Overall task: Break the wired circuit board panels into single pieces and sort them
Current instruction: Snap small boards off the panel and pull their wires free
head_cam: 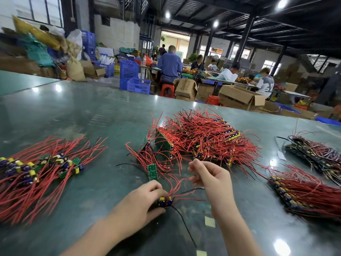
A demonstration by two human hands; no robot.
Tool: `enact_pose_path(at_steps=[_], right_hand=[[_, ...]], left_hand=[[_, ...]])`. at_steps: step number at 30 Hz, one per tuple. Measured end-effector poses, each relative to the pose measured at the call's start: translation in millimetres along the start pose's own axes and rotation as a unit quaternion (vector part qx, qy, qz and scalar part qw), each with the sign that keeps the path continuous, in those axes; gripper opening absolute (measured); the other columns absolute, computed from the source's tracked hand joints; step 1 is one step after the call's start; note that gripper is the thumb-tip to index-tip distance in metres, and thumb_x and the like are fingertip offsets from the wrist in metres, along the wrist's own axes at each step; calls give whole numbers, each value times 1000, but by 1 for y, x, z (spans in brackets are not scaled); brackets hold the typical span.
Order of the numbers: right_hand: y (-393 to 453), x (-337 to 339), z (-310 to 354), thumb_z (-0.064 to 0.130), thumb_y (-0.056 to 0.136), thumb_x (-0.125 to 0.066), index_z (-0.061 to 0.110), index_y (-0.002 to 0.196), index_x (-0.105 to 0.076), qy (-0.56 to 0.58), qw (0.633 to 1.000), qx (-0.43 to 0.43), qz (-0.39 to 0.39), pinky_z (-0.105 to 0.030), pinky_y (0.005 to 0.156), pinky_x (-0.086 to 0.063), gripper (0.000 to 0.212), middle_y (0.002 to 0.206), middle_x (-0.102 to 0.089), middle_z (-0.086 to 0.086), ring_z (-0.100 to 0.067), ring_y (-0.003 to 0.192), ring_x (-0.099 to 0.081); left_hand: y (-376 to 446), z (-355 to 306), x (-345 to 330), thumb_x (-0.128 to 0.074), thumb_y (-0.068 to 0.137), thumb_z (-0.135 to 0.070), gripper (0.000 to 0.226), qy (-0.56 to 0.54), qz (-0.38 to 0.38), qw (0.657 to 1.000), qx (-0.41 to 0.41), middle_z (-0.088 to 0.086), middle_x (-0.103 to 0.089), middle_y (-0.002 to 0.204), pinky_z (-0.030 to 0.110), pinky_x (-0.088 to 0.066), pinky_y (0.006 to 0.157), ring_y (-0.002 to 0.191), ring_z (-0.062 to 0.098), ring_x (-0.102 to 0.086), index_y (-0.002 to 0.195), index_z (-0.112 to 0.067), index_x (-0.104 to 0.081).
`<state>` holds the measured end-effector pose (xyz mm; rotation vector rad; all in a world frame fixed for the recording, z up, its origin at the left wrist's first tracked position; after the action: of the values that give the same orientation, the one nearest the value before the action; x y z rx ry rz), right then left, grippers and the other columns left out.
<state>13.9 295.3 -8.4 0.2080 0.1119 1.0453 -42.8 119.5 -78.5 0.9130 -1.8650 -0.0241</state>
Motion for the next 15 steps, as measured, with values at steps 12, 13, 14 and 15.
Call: enact_pose_path(at_steps=[12,13,14,15], right_hand=[[-22,-6,14,8,73,-40,7,67,-61,-198,903,380,17,-23,61,-43,22,71,-56,5,-9,68,-53],[-21,-12,8,10,76,-42,10,71,-65,-236,904,353,45,-25,64,-46,24,74,-58,7,-9,71,-56],[-20,-19,2,12,79,-46,12,79,-69,-270,903,327,65,-26,71,-48,23,80,-62,7,-10,77,-59],[-20,-25,-2,13,81,-50,13,87,-70,-287,903,310,77,-27,77,-48,21,87,-63,6,-10,84,-59]], left_hand=[[6,-5,29,-66,84,-3,17,-357,-248,884,174,-2,-71,69,15,-50,65,61,5,-63,83,-20,-70],[7,-7,31,-65,83,-8,11,-385,-256,870,169,0,-71,67,15,-50,64,60,6,-63,84,-18,-70],[7,-10,32,-64,81,-16,8,-403,-256,864,161,1,-70,67,15,-50,64,60,7,-63,85,-17,-71],[6,-12,33,-63,78,-22,13,-412,-251,863,152,3,-70,68,16,-50,64,61,8,-62,86,-18,-72]])
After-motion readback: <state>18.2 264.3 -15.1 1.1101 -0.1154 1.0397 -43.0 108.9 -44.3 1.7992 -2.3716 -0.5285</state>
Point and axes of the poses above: each hand's wrist, its own y-axis towards the middle knuckle, its own x-axis out of the back of the hand, z = x × y, the point moved 3 cm from there along y, towards the middle knuckle
